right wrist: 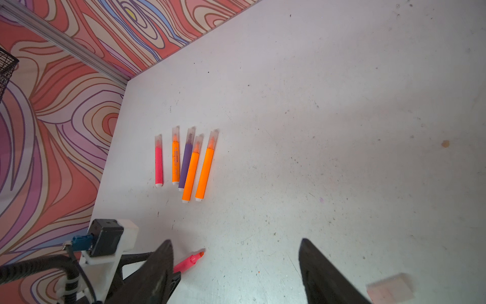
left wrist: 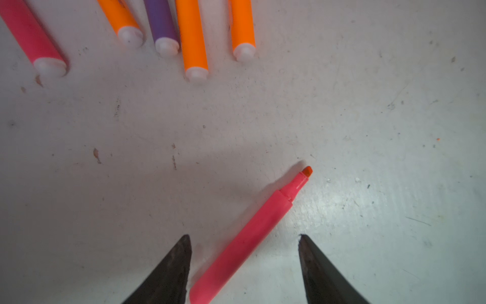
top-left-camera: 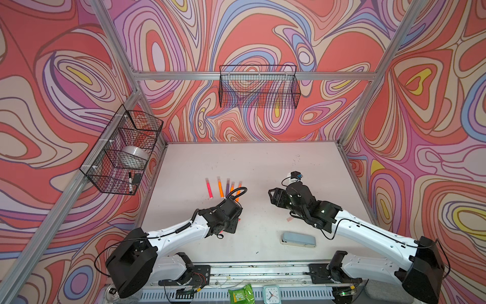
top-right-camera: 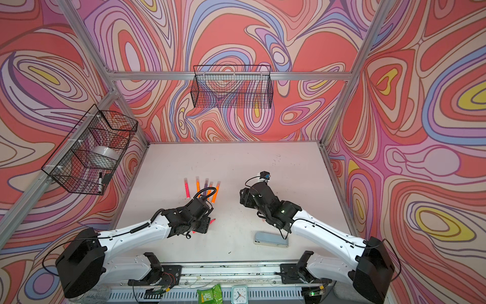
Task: Insert the pens into the pen caps
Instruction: 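Move the left gripper to the uncapped pink marker and grasp it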
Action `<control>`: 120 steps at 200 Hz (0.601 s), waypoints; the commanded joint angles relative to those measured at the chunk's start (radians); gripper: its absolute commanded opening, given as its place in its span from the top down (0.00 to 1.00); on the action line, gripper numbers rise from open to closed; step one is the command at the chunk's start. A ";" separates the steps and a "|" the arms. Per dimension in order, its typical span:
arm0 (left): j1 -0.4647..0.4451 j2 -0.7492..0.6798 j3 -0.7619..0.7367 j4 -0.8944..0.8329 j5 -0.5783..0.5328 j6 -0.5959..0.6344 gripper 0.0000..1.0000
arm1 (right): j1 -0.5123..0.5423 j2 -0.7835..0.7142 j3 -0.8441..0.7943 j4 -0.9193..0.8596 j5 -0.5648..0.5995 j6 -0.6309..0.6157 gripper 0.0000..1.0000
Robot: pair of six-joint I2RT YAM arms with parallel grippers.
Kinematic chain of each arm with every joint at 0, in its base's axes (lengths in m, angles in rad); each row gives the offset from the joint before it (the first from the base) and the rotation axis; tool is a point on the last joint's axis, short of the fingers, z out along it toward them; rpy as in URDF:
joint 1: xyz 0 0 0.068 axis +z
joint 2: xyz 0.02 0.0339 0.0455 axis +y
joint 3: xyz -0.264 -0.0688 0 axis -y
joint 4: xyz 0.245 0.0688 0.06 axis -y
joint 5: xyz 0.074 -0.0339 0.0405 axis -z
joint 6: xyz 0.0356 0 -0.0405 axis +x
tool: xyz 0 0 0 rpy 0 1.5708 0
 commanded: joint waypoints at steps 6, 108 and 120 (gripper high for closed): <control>-0.003 0.031 0.022 -0.010 -0.005 -0.038 0.36 | -0.009 -0.014 -0.009 -0.010 0.008 -0.001 0.22; -0.002 0.185 0.076 -0.086 0.013 -0.087 0.57 | -0.020 -0.006 -0.014 -0.003 -0.005 -0.002 0.22; -0.002 0.198 0.079 -0.089 0.015 -0.090 0.60 | -0.021 -0.005 -0.016 0.000 -0.007 -0.002 0.22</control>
